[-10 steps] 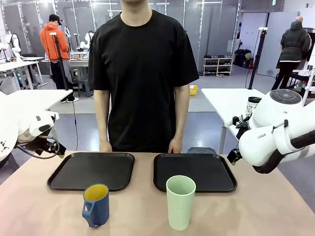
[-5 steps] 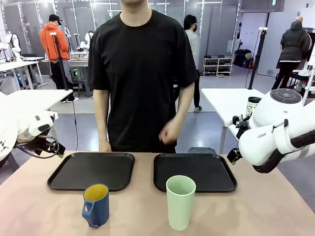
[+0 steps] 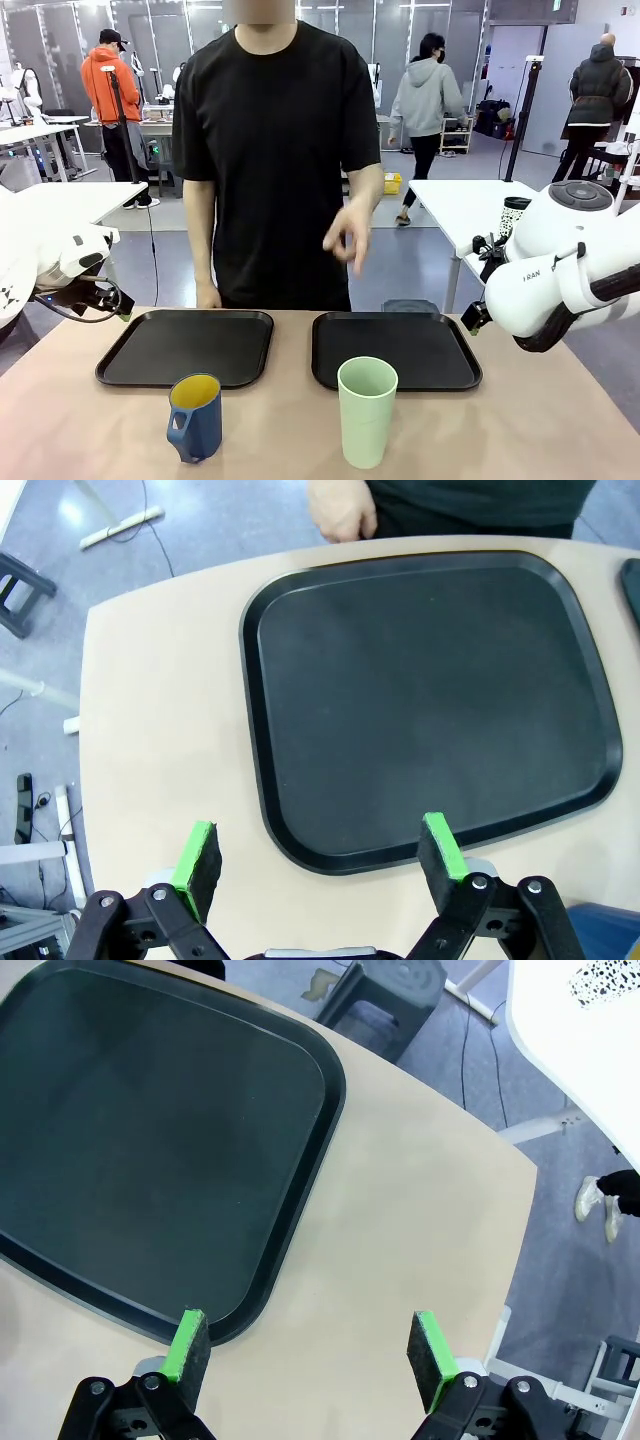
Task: Sort and store the cups by type.
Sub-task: Pick up the Reusable plastic cup.
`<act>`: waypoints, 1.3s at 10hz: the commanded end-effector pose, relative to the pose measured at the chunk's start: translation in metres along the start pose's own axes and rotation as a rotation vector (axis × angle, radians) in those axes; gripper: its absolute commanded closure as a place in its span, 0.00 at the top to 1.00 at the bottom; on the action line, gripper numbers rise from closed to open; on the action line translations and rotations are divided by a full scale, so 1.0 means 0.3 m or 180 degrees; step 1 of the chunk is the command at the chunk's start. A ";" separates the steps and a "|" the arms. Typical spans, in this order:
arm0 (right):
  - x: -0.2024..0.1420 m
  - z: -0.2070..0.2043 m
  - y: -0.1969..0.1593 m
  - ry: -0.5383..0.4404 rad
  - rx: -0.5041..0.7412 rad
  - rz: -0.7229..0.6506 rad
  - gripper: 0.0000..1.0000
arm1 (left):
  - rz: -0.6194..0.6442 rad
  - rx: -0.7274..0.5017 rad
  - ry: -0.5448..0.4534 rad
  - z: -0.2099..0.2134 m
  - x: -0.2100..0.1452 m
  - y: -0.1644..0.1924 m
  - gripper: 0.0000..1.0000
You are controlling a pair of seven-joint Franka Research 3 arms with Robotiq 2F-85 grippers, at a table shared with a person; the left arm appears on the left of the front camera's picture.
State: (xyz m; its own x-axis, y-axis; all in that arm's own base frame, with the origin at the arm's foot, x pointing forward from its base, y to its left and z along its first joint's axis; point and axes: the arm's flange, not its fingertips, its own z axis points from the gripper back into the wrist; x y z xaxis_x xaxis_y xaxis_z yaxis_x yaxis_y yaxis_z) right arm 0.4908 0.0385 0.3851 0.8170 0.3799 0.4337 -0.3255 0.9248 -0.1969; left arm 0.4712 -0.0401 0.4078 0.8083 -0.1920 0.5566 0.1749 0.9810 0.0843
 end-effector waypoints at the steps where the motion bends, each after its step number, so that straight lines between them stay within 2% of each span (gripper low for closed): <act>1: -0.001 -0.002 0.000 0.0002 0.0001 0.0000 1.00 | -0.0013 -0.0004 -0.0003 0.000 0.000 0.003 1.00; 10: 0.000 0.000 0.000 0.0000 0.0000 0.0000 1.00 | -0.0013 -0.0004 -0.0003 0.000 0.000 0.003 1.00; 12: 0.019 0.034 -0.001 -0.0014 0.0211 0.0556 1.00 | -0.0013 -0.0004 -0.0003 0.000 0.000 0.003 1.00; 13: 0.016 0.066 -0.011 -0.0060 0.0304 0.1072 1.00 | -0.0013 -0.0004 -0.0003 0.000 0.000 0.003 1.00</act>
State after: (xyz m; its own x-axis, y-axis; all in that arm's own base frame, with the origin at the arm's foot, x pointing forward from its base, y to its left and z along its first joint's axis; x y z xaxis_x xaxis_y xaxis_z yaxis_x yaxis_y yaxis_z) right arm 0.4885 0.0556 0.3883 0.7351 0.5454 0.4027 -0.4897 0.8380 -0.2409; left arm 0.4711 -0.0402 0.4077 0.8084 -0.1920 0.5564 0.1750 0.9810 0.0843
